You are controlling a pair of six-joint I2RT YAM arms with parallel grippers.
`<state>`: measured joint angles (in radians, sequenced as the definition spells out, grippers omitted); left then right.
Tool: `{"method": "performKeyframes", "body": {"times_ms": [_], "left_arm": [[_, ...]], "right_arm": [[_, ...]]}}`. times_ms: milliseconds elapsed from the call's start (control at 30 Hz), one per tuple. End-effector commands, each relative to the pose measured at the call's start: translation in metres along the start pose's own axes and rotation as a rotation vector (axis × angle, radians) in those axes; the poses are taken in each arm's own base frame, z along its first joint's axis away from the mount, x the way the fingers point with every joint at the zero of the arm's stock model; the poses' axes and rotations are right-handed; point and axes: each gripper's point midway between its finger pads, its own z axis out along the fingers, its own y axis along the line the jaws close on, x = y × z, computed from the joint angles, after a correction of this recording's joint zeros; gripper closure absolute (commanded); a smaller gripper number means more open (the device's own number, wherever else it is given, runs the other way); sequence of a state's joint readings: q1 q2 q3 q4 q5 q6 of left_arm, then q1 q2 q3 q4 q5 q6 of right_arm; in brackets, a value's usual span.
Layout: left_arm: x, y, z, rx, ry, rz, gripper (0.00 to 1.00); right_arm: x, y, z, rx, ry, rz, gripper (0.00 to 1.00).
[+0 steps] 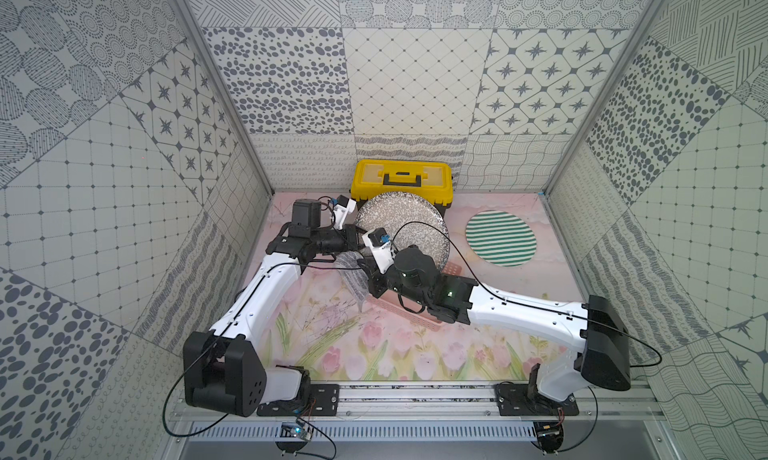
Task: Wipe the wet plate dry
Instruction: Wipe the plate with towel, then place the towel at the center of the board.
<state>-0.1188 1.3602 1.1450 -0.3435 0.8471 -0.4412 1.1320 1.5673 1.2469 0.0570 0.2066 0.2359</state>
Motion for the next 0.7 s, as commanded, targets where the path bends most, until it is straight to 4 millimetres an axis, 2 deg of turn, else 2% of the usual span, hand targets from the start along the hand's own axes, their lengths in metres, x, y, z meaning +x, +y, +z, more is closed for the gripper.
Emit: {"method": "performKeyframes", "body": {"times_ms": [0, 133, 233, 433, 533, 667], "left_arm": [[0.009, -0.051, -0.01, 0.24, 0.061, 0.104, 1.0], [0.007, -0.05, -0.01, 0.233, 0.054, 0.105, 1.0], [0.006, -0.051, -0.011, 0.228, 0.048, 0.11, 1.0], [0.004, -0.051, -0.011, 0.222, 0.041, 0.116, 1.0], [0.003, -0.051, -0.011, 0.219, 0.038, 0.117, 1.0], [0.002, -0.05, -0.01, 0.215, 0.037, 0.118, 1.0]], "right_arm": [[-0.08, -0.029, -0.037, 0.086, -0.263, 0.075, 1.0], [-0.064, -0.035, -0.055, 0.091, -0.209, 0.084, 1.0], [-0.037, -0.049, -0.07, 0.132, -0.152, 0.115, 1.0], [0.029, -0.097, -0.11, 0.31, -0.035, 0.197, 1.0], [0.056, -0.127, -0.142, 0.432, -0.015, 0.261, 1.0], [0.092, -0.171, -0.193, 0.651, -0.009, 0.374, 1.0]]}}
